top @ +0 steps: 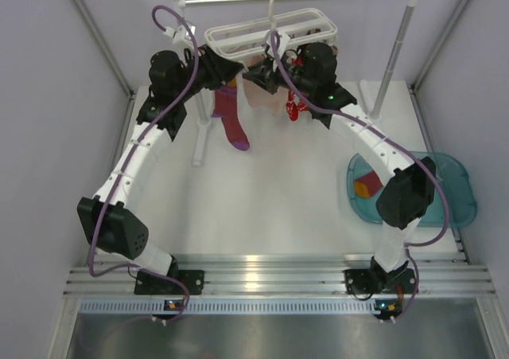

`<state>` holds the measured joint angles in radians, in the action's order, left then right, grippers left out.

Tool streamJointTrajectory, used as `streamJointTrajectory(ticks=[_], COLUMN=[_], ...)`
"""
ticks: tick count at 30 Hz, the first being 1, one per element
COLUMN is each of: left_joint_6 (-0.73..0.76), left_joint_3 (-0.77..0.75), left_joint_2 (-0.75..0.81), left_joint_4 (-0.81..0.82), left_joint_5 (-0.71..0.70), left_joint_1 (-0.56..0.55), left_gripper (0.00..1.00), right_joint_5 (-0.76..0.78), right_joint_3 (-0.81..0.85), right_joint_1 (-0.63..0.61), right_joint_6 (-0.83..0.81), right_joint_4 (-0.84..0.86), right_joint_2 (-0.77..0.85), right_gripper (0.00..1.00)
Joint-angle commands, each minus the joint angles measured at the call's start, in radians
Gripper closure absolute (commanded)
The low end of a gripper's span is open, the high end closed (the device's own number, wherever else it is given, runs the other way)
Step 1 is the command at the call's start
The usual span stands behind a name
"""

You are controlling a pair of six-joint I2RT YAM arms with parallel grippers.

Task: Clip the socks to the hanger
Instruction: Open the clamp at the hanger.

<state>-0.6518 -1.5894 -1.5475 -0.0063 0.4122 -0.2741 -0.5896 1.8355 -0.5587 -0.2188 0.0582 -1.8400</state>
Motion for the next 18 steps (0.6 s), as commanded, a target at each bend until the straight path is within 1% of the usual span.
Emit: streamJointTrajectory(ticks=[1, 8, 15, 18], left_joint_6=[0.006, -0.005, -0.054, -0.071], left_joint_3=[-0.033, -0.057, -0.053, -0.066], left_joint_2=[-0.013, -0.025, -0.033, -0.048], left_joint_4=[0.023, 0.022, 0.048, 0.051], left_joint_5=[-0.007, -0.023, -0.044, -0.042], left_joint_1=[0.001, 0.0, 0.0, -0.004], left_gripper=[0.65, 0.58, 0.58, 0.6], right_joint_5=[-0.032, 0.023, 0.039, 0.036], right_joint_3=[0.059, 0.061, 0.057, 0.059], right_joint_1=[-0.043, -0.075, -0.083, -0.084], right_joint_6=[-0.111, -0.189, -0.211, -0.215], right_joint_4=[-0.026, -0.079, -0.089, -0.09], right_joint_2=[0.033, 0.035, 0.039, 0.039], right_gripper=[1.0, 1.0, 1.0, 1.0])
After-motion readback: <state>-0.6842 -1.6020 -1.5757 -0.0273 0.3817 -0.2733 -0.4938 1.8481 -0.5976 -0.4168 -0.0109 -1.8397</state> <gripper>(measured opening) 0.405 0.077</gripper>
